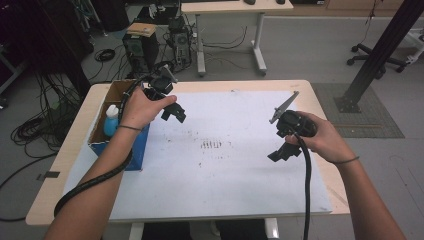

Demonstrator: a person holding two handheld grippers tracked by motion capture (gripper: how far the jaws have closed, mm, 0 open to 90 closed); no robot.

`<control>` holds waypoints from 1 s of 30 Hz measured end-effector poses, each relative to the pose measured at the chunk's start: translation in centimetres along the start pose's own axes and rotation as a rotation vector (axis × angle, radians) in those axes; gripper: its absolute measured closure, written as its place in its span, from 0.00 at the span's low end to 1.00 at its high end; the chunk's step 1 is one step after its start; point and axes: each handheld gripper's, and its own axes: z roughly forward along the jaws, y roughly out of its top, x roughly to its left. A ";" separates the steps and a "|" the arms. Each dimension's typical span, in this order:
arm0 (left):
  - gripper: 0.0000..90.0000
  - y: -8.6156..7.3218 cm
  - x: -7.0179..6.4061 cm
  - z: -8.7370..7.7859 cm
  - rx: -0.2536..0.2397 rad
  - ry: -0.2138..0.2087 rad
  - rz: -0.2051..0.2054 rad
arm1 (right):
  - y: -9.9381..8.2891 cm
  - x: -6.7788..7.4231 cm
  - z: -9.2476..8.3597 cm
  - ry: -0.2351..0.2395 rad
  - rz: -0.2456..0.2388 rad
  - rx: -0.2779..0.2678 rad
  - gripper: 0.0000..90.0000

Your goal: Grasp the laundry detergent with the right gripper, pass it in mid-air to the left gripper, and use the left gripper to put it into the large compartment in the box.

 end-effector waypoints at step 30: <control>0.08 0.3 -0.7 0.8 0.003 -0.011 0.004 | -1.1 -0.4 -0.1 0.001 0.027 0.000 0.08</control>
